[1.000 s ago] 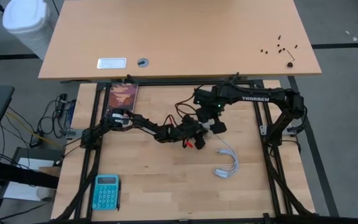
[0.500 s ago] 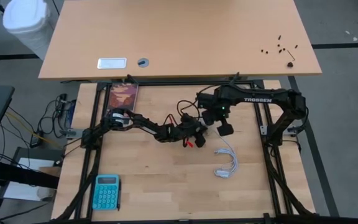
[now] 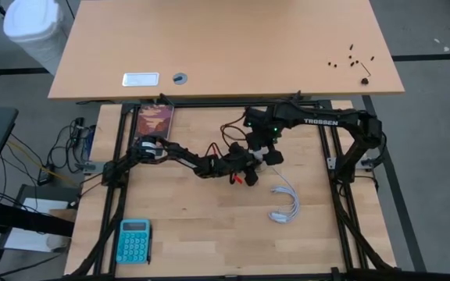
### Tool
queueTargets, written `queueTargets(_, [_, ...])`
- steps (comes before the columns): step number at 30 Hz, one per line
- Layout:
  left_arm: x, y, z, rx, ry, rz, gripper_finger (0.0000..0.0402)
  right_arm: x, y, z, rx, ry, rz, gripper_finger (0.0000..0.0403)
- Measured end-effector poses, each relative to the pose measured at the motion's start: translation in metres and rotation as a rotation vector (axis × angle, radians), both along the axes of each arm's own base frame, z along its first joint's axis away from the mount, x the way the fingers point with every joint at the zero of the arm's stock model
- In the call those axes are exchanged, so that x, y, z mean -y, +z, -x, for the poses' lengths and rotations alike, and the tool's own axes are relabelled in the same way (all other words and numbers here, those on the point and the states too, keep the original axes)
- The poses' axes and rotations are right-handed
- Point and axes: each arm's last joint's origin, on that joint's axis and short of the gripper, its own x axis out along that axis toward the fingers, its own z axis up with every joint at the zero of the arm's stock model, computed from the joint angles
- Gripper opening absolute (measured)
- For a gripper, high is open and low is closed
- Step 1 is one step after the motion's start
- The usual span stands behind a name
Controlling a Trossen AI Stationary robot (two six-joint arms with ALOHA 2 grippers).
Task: Screw lightbulb
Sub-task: Insert the white lightbulb into the lamp
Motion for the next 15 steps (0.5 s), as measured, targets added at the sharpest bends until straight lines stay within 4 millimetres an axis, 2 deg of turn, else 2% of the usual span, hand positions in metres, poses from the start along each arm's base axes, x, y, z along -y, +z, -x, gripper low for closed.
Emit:
queueTargets(5, [0.000,0.000,0.000,0.001,-0.005,0.005,0.0178,-0.008,-0.012,-0.007,-0.051,0.020,-0.017,0.0372])
queueTargets(15, [-0.001,-0.002,0.001,-0.016,0.044,0.013,0.0178,-0.011,-0.009,0.009,-0.191,-0.065,-0.106,0.0372])
